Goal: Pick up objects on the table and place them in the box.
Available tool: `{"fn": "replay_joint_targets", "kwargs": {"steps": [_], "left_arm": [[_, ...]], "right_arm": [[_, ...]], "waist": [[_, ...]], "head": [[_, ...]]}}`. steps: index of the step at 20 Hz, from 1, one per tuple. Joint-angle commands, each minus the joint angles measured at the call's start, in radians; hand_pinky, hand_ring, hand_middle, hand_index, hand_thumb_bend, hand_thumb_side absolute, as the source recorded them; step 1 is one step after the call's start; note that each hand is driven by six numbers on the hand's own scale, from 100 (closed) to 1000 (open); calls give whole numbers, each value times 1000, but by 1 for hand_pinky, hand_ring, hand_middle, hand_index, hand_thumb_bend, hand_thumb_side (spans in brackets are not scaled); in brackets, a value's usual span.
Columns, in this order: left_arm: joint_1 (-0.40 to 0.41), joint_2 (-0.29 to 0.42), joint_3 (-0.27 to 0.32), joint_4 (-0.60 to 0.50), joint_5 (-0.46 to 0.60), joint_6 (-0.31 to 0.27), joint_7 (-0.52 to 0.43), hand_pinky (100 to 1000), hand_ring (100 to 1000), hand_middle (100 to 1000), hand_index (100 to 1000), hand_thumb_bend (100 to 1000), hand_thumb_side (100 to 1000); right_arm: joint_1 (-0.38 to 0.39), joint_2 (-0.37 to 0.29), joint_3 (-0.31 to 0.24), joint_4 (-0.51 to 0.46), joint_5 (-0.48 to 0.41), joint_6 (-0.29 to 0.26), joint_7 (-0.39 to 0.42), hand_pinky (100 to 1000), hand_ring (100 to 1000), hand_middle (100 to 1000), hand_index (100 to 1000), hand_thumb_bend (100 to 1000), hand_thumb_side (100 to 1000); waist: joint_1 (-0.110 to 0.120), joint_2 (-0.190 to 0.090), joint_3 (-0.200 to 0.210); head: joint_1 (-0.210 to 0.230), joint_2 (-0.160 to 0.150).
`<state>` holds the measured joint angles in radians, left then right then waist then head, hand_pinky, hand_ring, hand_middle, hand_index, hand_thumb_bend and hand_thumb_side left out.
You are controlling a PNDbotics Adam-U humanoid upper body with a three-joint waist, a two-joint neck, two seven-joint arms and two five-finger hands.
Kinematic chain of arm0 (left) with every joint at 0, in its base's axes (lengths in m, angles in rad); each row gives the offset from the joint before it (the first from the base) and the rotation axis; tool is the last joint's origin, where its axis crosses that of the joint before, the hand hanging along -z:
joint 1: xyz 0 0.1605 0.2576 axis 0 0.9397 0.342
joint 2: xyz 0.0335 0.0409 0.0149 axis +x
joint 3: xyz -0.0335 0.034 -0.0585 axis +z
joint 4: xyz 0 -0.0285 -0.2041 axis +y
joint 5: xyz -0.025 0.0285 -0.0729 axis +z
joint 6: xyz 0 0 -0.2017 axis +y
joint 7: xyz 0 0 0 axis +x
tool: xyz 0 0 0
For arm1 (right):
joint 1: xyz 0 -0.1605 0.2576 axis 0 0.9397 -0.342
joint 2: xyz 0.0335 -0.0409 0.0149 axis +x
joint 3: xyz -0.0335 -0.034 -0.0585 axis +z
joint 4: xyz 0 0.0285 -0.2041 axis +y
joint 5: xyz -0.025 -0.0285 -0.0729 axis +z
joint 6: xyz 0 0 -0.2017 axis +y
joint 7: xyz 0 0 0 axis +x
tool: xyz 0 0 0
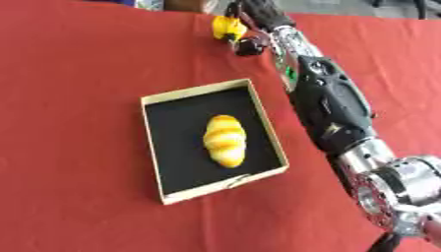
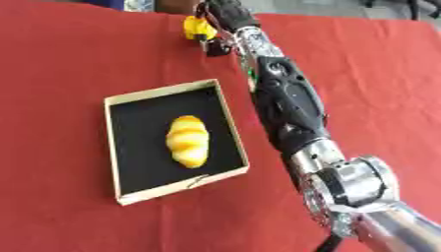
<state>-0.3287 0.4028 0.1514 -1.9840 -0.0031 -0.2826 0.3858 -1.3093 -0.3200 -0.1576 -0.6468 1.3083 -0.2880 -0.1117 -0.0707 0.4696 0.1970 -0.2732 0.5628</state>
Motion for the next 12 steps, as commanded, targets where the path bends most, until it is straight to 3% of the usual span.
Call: {"fn": "replay_joint_targets", "kwargs": {"steps": [1, 4, 6, 12], "left_arm": [[-2, 11, 3, -16, 1, 2, -2, 841, 833, 678, 802, 100, 720], [1, 11, 4, -16, 0, 2, -1, 841, 833, 678, 803, 100, 720], [3, 12, 5, -16, -1, 2, 0, 841, 833, 678, 803, 100, 720], [8, 15, 4, -16, -3, 5, -1, 841, 832, 679, 803, 100, 726]], "right_arm": [[-17, -26, -1, -54, -72, -5, 17, 756, 740, 468, 599, 100, 100], [-13, -44, 6, -105, -143, -23, 23, 757, 739, 466, 597, 100, 100], [-4, -73, 35, -158, -210, -66, 32, 753, 726, 465, 594, 100, 100], [77, -194, 206, -375, -485, -239, 103, 743, 702, 466, 591, 100, 100]], "waist": [[9, -38, -2], [10, -45, -7], [9, -50, -11], [8, -62, -29]], "head": [[5, 5], [9, 10], [13, 15], [31, 31]]}}
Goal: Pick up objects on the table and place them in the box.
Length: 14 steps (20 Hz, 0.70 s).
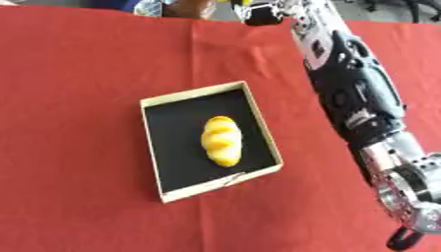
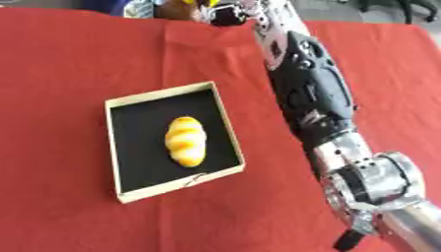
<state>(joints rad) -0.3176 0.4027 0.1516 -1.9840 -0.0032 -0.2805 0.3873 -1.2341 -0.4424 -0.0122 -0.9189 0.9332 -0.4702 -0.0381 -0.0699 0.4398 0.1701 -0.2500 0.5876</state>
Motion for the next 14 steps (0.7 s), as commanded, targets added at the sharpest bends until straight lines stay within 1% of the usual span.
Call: {"fn": "replay_joint_targets", "kwargs": {"steps": [1, 4, 7, 10, 14], "left_arm": [[-2, 16, 4, -16, -3, 3, -2, 841, 832, 679, 803, 100, 720], [1, 16, 5, -16, -3, 5, -1, 841, 832, 679, 804, 100, 719], [4, 14, 3, -16, -3, 7, -1, 841, 832, 681, 805, 100, 717], [6, 13, 0, -16, -1, 8, -2, 841, 832, 681, 805, 100, 715], [9, 11, -4, -16, 2, 9, -5, 841, 832, 682, 806, 100, 714]], "right_arm": [[19, -91, 91, -146, -158, -76, 48, 742, 699, 467, 591, 100, 100], [70, -134, 168, -261, -268, -106, 105, 739, 695, 470, 594, 100, 100], [120, -152, 221, -334, -345, -109, 156, 740, 704, 478, 606, 100, 100], [167, -162, 254, -399, -395, -108, 187, 738, 701, 482, 609, 100, 100], [222, -159, 281, -481, -417, -110, 207, 732, 690, 485, 611, 100, 100]], "waist": [[8, -35, -4], [12, -48, -14], [19, -69, -30], [26, -89, -48], [35, -109, -65]], "head": [[11, 10], [21, 22], [37, 40], [49, 57], [57, 71]]}}
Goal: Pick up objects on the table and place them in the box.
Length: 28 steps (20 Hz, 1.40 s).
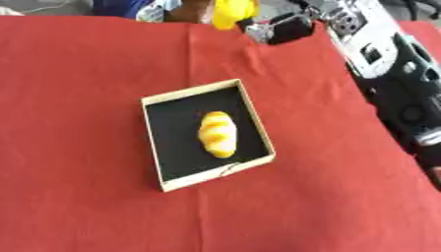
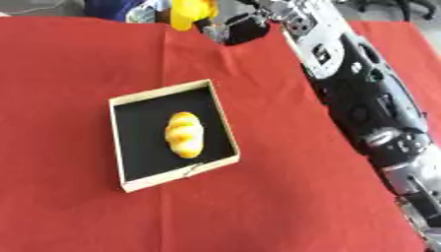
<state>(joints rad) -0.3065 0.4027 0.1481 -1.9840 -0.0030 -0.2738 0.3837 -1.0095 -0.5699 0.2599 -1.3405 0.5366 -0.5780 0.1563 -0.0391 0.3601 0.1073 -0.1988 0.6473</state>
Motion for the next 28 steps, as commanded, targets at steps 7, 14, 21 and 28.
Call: {"fn": "replay_joint_targets", "kwargs": {"steps": [7, 14, 21, 28], "left_arm": [[-2, 5, -6, -16, 8, 4, -7, 841, 832, 681, 805, 100, 715], [-8, -6, -9, -16, 15, 5, -14, 841, 832, 680, 804, 100, 717], [-17, -9, -9, -16, 19, 3, -16, 842, 832, 680, 803, 100, 717], [-20, -10, -11, -16, 21, 4, -19, 842, 832, 677, 803, 100, 717]], "right_arm": [[67, 1, 55, -83, 23, -22, 44, 738, 716, 488, 616, 100, 100], [169, 87, 41, -55, 146, -41, 33, 742, 731, 492, 622, 100, 100], [273, 130, 16, -58, 263, -42, -26, 748, 745, 495, 626, 100, 100], [275, 131, 41, -21, 360, -101, -22, 820, 919, 777, 863, 100, 100]], "waist": [[9, -38, -3], [10, -24, 10], [13, -9, 18], [12, -6, 24]], "head": [[8, 14], [-1, 3], [-5, -10], [-10, -13]]}}
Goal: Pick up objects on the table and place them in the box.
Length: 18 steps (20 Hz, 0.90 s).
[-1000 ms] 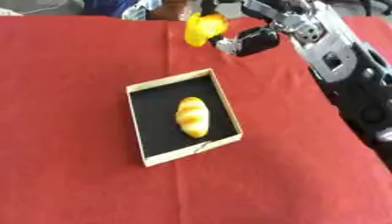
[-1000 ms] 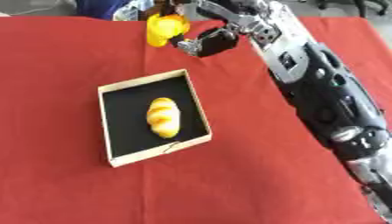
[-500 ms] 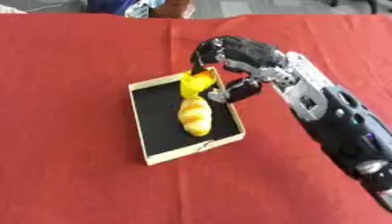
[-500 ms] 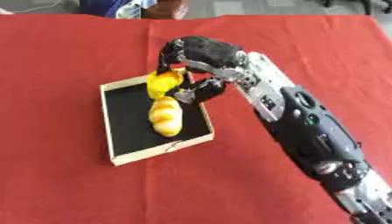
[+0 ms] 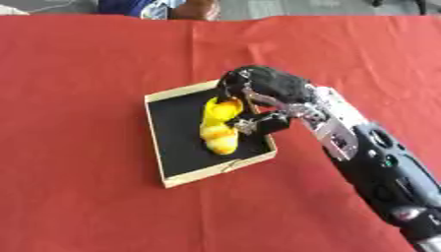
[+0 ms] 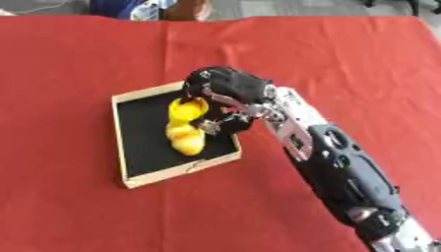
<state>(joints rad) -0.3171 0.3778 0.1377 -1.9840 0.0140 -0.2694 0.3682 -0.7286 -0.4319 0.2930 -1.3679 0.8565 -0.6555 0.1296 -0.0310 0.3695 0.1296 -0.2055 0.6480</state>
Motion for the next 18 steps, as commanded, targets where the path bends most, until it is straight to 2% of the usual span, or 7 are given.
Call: {"fn": "replay_joint_targets", "kwargs": {"steps": [1, 3, 6, 11, 13, 18], "left_arm": [[-10, 16, -1, -16, 4, -1, -3, 843, 832, 677, 803, 100, 717], [-9, 16, -1, -16, 4, 0, -4, 843, 832, 676, 803, 100, 718], [-8, 16, -2, -16, 5, 1, -5, 843, 832, 675, 803, 100, 718], [-5, 17, -2, -16, 5, 2, -5, 843, 832, 674, 803, 100, 718], [-4, 17, -2, -16, 5, 3, -5, 843, 832, 672, 803, 100, 718], [-1, 18, -2, -16, 5, 4, -5, 843, 832, 669, 803, 100, 717]], "right_arm": [[-6, -8, 6, 5, 52, -33, 2, 844, 952, 823, 908, 100, 183], [-9, -11, -5, -2, 68, -47, -16, 876, 995, 877, 935, 100, 360], [-16, -20, -19, -17, 77, -64, -57, 892, 1000, 902, 952, 100, 425], [-33, -38, -38, -38, 72, -83, -114, 888, 987, 901, 960, 150, 416], [-48, -50, -47, -48, 57, -87, -136, 886, 972, 901, 962, 200, 365], [-87, -66, -72, -59, -36, -79, -145, 887, 978, 905, 970, 155, 305]], "waist": [[3, -15, 2], [3, -15, 0], [1, -16, -4], [-1, -23, -9], [-3, -27, -11], [-4, -37, -16]], "head": [[-3, -13], [-1, -13], [2, -13], [6, -10], [8, -10], [13, -7]]}}
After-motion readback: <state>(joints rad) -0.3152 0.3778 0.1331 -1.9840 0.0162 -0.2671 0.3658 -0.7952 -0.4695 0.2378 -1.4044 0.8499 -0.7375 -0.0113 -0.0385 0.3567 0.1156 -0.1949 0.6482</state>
